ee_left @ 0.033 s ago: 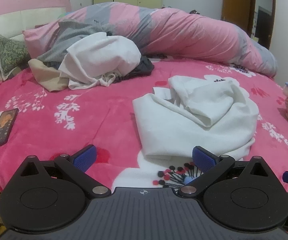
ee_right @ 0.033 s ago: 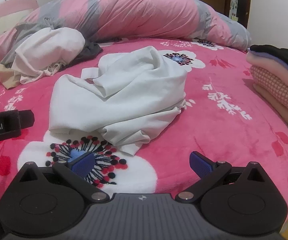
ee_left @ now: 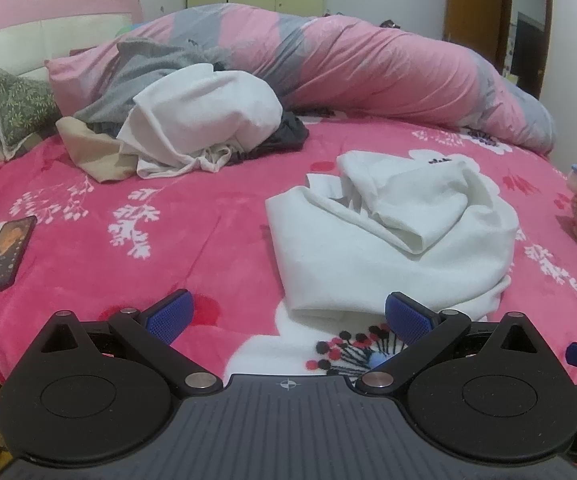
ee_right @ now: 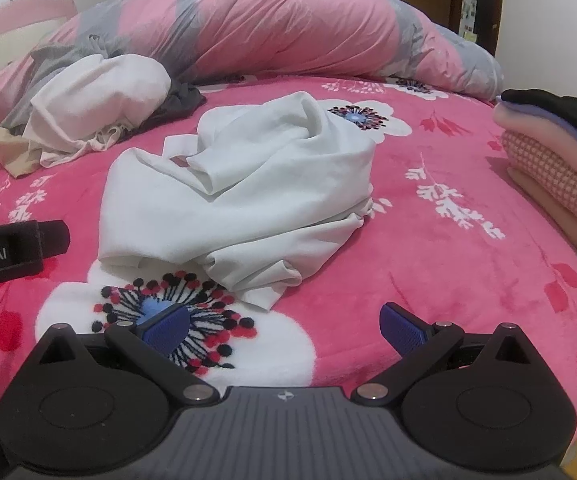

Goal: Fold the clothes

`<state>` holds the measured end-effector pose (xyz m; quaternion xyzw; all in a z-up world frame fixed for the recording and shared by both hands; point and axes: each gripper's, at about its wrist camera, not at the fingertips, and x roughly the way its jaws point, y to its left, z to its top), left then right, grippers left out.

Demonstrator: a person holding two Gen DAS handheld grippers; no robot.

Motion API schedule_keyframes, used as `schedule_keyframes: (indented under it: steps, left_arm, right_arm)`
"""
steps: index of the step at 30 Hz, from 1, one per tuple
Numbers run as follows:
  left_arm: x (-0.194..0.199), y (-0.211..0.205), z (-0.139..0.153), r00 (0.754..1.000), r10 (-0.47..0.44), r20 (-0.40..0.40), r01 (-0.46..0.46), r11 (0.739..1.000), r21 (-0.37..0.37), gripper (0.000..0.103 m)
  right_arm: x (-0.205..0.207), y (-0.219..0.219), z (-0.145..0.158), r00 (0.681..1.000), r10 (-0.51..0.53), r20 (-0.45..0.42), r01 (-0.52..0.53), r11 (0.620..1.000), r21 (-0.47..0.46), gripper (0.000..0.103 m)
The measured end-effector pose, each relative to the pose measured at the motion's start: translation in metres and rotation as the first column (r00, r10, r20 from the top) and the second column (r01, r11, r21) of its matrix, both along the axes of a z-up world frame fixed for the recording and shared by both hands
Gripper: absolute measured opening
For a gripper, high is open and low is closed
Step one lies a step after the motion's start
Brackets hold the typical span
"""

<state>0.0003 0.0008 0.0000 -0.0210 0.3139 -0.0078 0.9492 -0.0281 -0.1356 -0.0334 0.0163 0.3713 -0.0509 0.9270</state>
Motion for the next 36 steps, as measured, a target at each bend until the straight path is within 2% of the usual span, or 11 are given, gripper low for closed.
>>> schedule_keyframes:
  steps: [10, 18, 26, 36]
  left_arm:
    - [0.000, 0.004, -0.005, 1.000, -0.010, 0.012, 0.010, 1.000, -0.007, 0.103]
    - [0.001, 0.012, -0.012, 0.999, 0.003, -0.034, -0.004, 1.000, -0.011, 0.103]
    - [0.000, 0.016, -0.014, 0.999, 0.000, -0.044, -0.003, 0.998, -0.057, 0.103]
    - [0.001, 0.009, -0.016, 0.999, -0.009, -0.044, 0.008, 1.000, -0.015, 0.103]
  right_arm:
    - [-0.003, 0.007, 0.000, 1.000, 0.000, 0.004, 0.000, 1.000, 0.002, 0.103]
    - [-0.001, 0.007, -0.001, 1.000, -0.025, -0.010, 0.024, 1.000, -0.003, 0.103]
    - [-0.003, 0.003, -0.002, 0.999, -0.034, -0.010, 0.034, 0.999, -0.003, 0.103]
    - [-0.001, 0.002, -0.003, 0.999, -0.037, -0.019, 0.037, 0.999, -0.001, 0.103]
